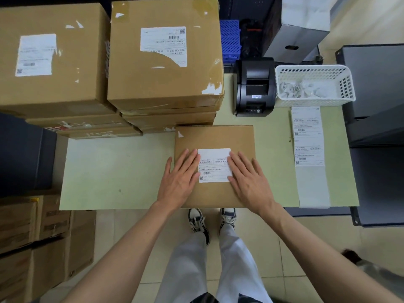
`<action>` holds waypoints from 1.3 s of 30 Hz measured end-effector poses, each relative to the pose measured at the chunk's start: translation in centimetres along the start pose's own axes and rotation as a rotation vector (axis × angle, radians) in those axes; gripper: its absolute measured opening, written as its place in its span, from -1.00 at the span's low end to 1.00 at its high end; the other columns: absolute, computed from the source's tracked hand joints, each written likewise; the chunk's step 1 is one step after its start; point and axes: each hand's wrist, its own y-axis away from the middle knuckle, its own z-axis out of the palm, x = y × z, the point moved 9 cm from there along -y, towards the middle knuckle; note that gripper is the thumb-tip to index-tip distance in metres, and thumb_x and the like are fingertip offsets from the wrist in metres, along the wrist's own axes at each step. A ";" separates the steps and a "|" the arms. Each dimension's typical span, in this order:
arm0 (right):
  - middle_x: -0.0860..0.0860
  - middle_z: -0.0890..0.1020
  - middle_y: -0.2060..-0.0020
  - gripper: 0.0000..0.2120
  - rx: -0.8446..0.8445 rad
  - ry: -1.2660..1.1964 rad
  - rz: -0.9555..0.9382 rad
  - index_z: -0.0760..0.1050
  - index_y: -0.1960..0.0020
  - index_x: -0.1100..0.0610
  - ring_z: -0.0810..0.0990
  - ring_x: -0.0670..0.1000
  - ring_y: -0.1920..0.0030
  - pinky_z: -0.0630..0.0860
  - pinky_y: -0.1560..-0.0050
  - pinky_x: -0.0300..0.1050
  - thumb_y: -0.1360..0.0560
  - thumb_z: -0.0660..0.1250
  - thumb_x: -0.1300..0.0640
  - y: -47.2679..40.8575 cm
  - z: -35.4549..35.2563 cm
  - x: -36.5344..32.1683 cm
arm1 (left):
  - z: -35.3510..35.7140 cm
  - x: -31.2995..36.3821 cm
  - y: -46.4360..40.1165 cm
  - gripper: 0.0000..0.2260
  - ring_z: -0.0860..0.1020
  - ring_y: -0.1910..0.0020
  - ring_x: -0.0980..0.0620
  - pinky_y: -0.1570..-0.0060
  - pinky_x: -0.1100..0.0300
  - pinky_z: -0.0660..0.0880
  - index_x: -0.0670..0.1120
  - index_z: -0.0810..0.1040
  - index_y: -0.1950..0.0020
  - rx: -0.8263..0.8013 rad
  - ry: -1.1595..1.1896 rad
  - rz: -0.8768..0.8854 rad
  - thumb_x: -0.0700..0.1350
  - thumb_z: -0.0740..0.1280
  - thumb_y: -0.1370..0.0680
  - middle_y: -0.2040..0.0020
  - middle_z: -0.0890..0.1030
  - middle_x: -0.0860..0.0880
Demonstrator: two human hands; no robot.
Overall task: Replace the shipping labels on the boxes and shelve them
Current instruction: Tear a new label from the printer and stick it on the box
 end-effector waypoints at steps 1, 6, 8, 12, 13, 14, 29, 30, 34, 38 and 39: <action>0.00 0.13 -0.57 -0.48 0.004 -0.002 0.004 0.17 -0.56 0.14 0.05 0.04 -0.57 0.10 -0.51 0.16 -0.67 -0.03 -0.07 -0.1 -0.3 0.0 | -0.2 0.1 -0.1 -0.51 -0.05 -0.63 0.10 -0.56 -0.19 0.05 0.00 0.13 -0.64 0.015 0.014 -0.002 0.09 -0.02 -0.72 -0.65 0.05 0.10; -0.03 0.03 -0.59 -0.47 0.062 -0.057 0.122 0.02 -0.60 0.08 -0.03 0.05 -0.58 -0.03 -0.55 0.11 -0.69 -0.03 -0.08 -1.3 -1.8 0.9 | -1.9 -0.6 -1.3 -0.55 0.01 -0.63 0.09 -0.57 -0.11 -0.03 0.01 0.20 -0.63 0.156 0.214 -0.171 0.02 0.13 -0.73 -0.64 0.11 0.08; -0.05 -0.01 -0.59 -0.46 0.068 -0.094 0.199 -0.04 -0.61 0.02 -0.06 0.05 -0.58 -0.04 -0.54 0.11 -0.69 -0.04 -0.12 -2.1 -2.1 1.6 | -1.9 -1.0 -2.0 -0.54 -0.01 -0.63 0.09 -0.57 -0.13 -0.04 0.00 0.21 -0.62 0.158 0.234 -0.223 0.04 0.15 -0.72 -0.64 0.11 0.06; -0.03 0.01 -0.59 -0.50 0.052 -0.105 0.257 0.01 -0.60 -0.05 -0.06 0.09 -0.58 0.03 -0.52 0.20 -0.69 -0.05 -0.11 -3.1 -1.6 2.5 | -1.2 -1.4 -2.4 -0.54 -0.03 -0.63 0.09 -0.56 -0.16 -0.02 0.01 0.27 -0.60 0.161 0.247 -0.261 0.06 0.17 -0.71 -0.64 0.11 0.08; -0.02 0.01 -0.59 -0.51 0.049 -0.103 0.255 0.03 -0.59 -0.06 -0.07 0.10 -0.58 0.05 -0.52 0.21 -0.69 -0.04 -0.10 -3.1 -1.3 2.5 | -1.0 -1.4 -2.3 -0.55 -0.02 -0.63 0.08 -0.56 -0.15 0.00 0.01 0.28 -0.60 0.170 0.263 -0.265 0.05 0.18 -0.70 -0.64 0.12 0.08; -0.02 0.01 -0.59 -0.52 0.047 -0.099 0.253 0.04 -0.59 -0.07 -0.07 0.10 -0.58 0.05 -0.52 0.21 -0.69 -0.04 -0.09 -3.1 -1.1 2.6 | -0.9 -1.4 -2.3 -0.55 -0.02 -0.63 0.07 -0.55 -0.16 0.02 0.01 0.30 -0.59 0.181 0.276 -0.265 0.04 0.19 -0.70 -0.64 0.14 0.07; 0.00 0.03 -0.59 -0.50 0.000 0.035 0.041 0.09 -0.59 -0.04 -0.01 0.12 -0.58 0.15 -0.48 0.23 -0.66 -0.04 -0.07 1.6 0.0 1.3 | 0.7 0.6 1.3 -0.54 -0.04 -0.64 -0.02 -0.53 -0.22 0.12 0.10 0.19 -0.62 0.026 0.011 -0.078 0.12 -0.01 -0.71 -0.67 0.00 0.00; 0.00 0.04 -0.59 -0.51 -0.015 0.024 0.039 0.10 -0.58 -0.04 0.00 0.13 -0.58 0.17 -0.47 0.24 -0.66 -0.04 -0.07 1.4 0.0 1.3 | 0.6 0.7 1.2 -0.55 -0.06 -0.64 -0.02 -0.54 -0.19 0.09 0.10 0.20 -0.62 0.022 0.019 -0.072 0.12 0.01 -0.71 -0.67 -0.01 -0.01; 0.01 0.07 -0.59 -0.52 0.032 -0.148 0.113 0.19 -0.54 -0.05 0.06 0.10 -0.57 0.13 -0.49 0.17 -0.65 0.06 -0.13 1.0 -1.7 2.6 | -1.0 -0.2 1.4 -0.49 -0.11 -0.63 0.07 -0.58 0.00 -0.08 0.07 0.19 -0.63 0.076 0.265 -0.167 0.11 0.18 -0.69 -0.67 -0.05 0.02; 0.05 0.17 -0.56 -0.29 0.069 -0.699 0.513 0.13 -0.56 0.11 0.19 0.04 -0.52 0.17 -0.50 0.01 -0.56 0.25 -0.21 1.1 -1.8 6.8 | 0.1 -3.7 2.9 -0.27 0.04 -0.61 0.11 -0.59 0.05 0.07 0.03 0.05 -0.66 0.114 0.795 -0.666 0.15 0.35 -0.60 -0.65 0.05 0.05; 0.03 0.21 -0.54 -0.26 0.032 -0.865 0.591 0.11 -0.56 0.11 0.23 0.02 -0.50 0.21 -0.48 -0.01 -0.54 0.28 -0.23 1.1 -0.8 7.1 | 1.0 -4.1 3.2 -0.23 0.14 -0.60 0.06 -0.56 0.03 0.15 0.03 0.05 -0.66 0.083 0.902 -0.759 0.18 0.36 -0.58 -0.64 0.12 0.03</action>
